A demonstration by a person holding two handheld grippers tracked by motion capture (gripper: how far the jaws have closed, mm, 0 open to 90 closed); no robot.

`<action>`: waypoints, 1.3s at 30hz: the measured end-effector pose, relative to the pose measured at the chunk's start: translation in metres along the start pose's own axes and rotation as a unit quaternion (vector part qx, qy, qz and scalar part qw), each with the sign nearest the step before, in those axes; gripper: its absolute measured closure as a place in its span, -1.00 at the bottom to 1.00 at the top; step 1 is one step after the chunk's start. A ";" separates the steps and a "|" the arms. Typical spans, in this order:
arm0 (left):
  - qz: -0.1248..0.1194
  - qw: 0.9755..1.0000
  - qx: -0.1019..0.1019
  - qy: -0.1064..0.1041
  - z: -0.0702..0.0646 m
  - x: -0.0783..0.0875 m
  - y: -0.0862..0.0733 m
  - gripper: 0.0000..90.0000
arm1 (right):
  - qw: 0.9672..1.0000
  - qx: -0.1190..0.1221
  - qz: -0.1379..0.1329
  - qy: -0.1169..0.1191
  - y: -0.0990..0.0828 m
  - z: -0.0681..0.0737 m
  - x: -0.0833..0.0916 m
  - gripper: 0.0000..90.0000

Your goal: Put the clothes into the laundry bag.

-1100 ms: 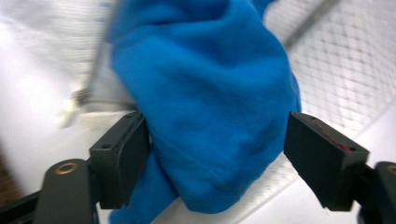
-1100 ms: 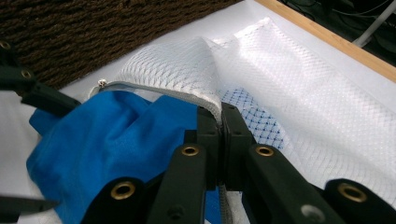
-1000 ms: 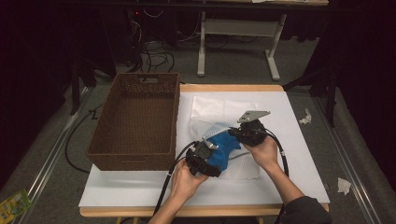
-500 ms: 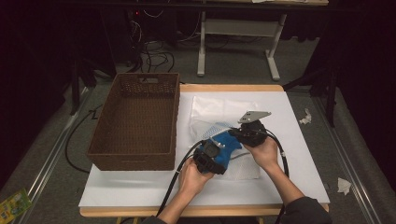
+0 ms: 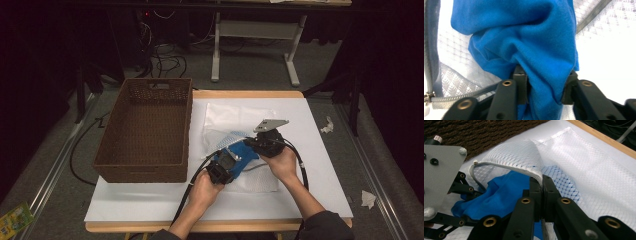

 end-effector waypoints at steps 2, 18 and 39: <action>0.006 1.000 -0.006 -0.003 0.001 0.000 0.001 0.59 | 1.000 0.001 0.001 0.003 0.000 0.001 -0.001 0.98; -0.048 0.997 -0.011 -0.059 -0.007 0.039 0.019 0.70 | 1.000 -0.001 -0.003 0.004 0.002 -0.003 0.002 0.98; -0.095 0.993 0.011 -0.068 -0.001 0.059 0.044 0.71 | 1.000 0.004 -0.016 0.012 0.011 0.001 0.012 0.98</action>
Point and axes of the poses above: each handheld gripper's, and its own axes: x roughly backward along the jaws, y roughly out of its top, z roughly to its left, the point moved 8 cm from there along -x, roughly forward along the jaws, and after that the axes turned 10 degrees about z, right-handed, at the moved point
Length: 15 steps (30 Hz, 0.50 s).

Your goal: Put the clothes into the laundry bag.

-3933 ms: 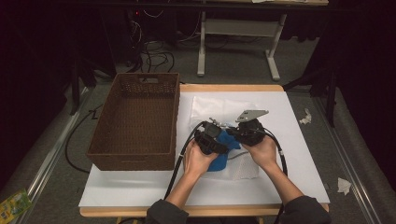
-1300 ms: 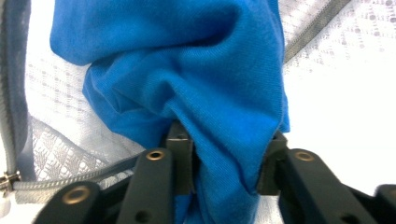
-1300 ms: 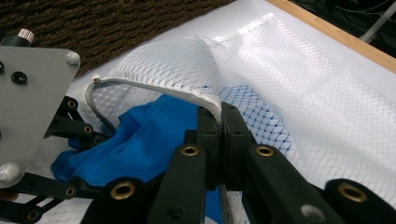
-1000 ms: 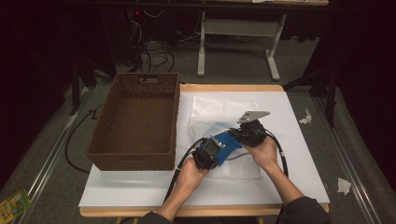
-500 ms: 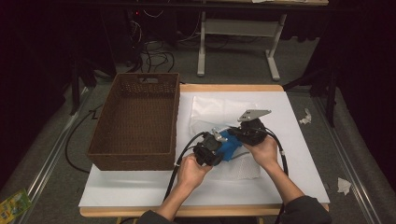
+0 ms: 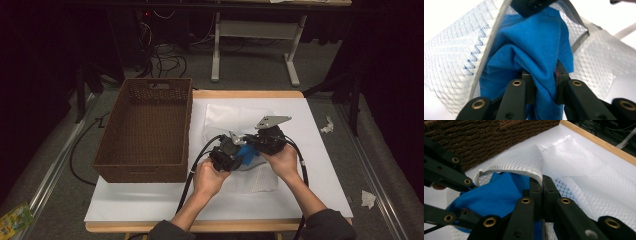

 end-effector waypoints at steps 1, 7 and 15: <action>-0.002 1.000 0.001 0.000 0.000 -0.001 0.001 0.71 | 1.000 -0.002 -0.004 0.002 0.001 0.001 0.001 0.98; -0.004 1.000 0.014 0.002 0.005 -0.007 0.005 0.70 | 1.000 0.001 -0.010 0.001 0.005 0.003 0.007 0.98; -0.015 0.999 0.025 0.025 0.013 -0.014 0.011 0.71 | 1.000 0.009 -0.015 0.002 0.008 0.005 0.011 0.98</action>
Point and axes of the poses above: each handheld gripper's, and its own axes: x roughly backward along the jaws, y roughly out of its top, z roughly to its left, the point moved 8 cm from there along -x, roughly forward along the jaws, and after that the axes turned 10 degrees about z, right-handed, at the moved point
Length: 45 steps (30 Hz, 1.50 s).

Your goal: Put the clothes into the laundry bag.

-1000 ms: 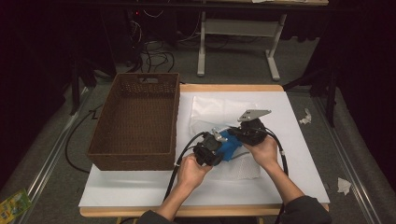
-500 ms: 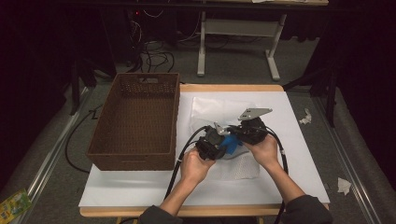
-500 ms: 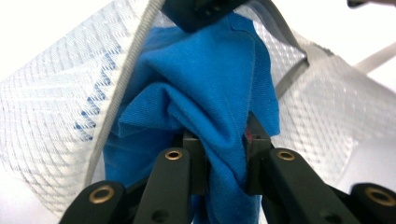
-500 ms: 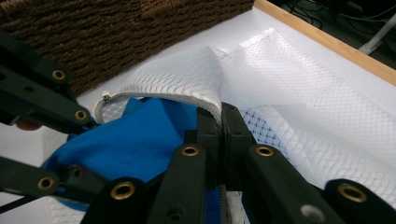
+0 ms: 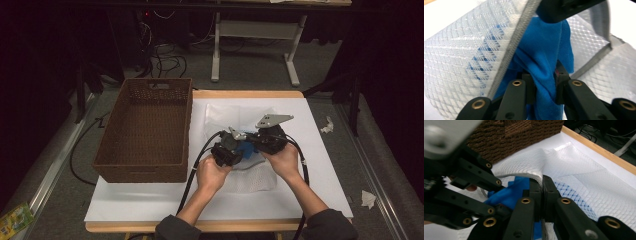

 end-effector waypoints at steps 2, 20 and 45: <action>0.000 1.000 0.000 0.001 0.001 0.000 0.002 0.71 | 1.000 0.004 -0.002 0.000 0.001 0.001 0.002 0.98; -0.002 1.000 0.024 0.008 0.008 -0.012 0.016 0.70 | 1.000 -0.005 -0.007 -0.001 -0.005 -0.005 0.008 0.98; -0.016 0.996 0.076 0.039 0.026 -0.037 0.020 0.68 | 1.000 -0.003 -0.003 0.001 -0.006 -0.001 0.007 0.98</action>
Point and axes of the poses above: each handheld gripper's, and its own axes: x roughly backward along the jaws, y roughly out of its top, z roughly to its left, the point moved 8 cm from there along -x, roughly forward along the jaws, and after that the axes turned 10 degrees about z, right-handed, at the moved point
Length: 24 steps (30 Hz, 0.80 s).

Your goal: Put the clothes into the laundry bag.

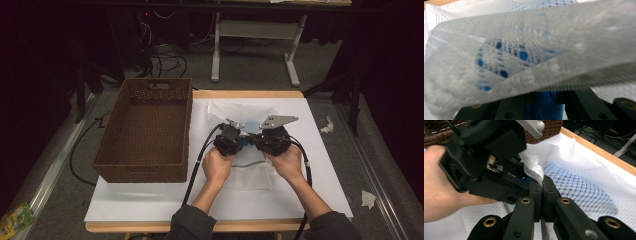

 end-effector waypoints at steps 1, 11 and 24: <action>0.001 1.000 0.000 0.002 0.000 -0.003 -0.001 0.67 | 1.000 -0.001 -0.001 0.001 0.000 0.000 -0.001 0.98; 0.031 0.999 -0.003 -0.006 -0.001 -0.022 -0.013 0.47 | 1.000 -0.004 0.009 0.002 -0.007 -0.003 -0.007 0.98; 0.059 0.997 -0.032 -0.038 -0.009 -0.006 -0.028 0.02 | 1.000 -0.002 0.014 -0.001 -0.006 -0.001 -0.011 0.98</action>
Point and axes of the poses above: each handheld gripper's, and its own axes: x roughly backward along the jaws, y roughly out of its top, z roughly to its left, the point moved 8 cm from there along -x, roughly forward along the jaws, and after that the axes turned 10 degrees about z, right-handed, at the moved point
